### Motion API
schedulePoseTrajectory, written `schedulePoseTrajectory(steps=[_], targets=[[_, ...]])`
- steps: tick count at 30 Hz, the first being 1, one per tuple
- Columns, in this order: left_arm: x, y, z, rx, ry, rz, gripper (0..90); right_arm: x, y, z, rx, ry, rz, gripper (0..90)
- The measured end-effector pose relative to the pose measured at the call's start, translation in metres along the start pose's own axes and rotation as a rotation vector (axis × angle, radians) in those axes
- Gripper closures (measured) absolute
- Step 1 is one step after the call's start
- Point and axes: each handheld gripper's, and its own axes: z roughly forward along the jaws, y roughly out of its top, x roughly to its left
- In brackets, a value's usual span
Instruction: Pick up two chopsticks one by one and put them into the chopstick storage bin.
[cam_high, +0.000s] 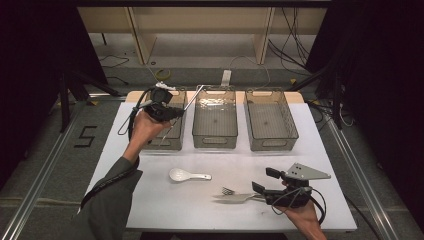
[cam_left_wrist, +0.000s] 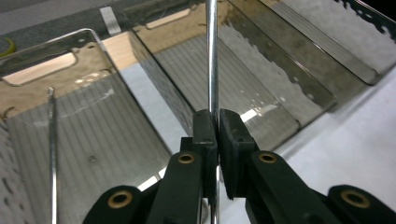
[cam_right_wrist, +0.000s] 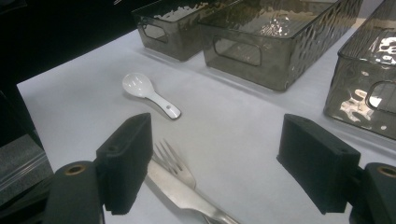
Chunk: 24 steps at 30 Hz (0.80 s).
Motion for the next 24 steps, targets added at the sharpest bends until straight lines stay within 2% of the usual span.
schedulePoseTrajectory(steps=[6,10,17,21,24], targets=[[0.018,0.002,0.001,-0.026,0.017,-0.056,85.1,0.0,0.0,0.0,0.0,0.001,0.0,26.8],[0.031,0.002,0.004,-0.027,0.039,-0.084,85.1,0.0,0.0,0.0,-0.003,0.0,0.003,26.8],[0.05,0.001,0.007,-0.018,0.078,-0.099,85.1,0.0,0.0,0.0,-0.003,0.003,0.002,26.8],[0.058,0.001,0.01,-0.002,0.1,-0.089,85.1,0.0,0.0,0.0,-0.002,0.003,0.004,26.8],[0.063,0.001,0.012,-0.009,0.101,-0.098,85.1,0.0,0.0,0.0,-0.002,0.004,0.003,26.8]])
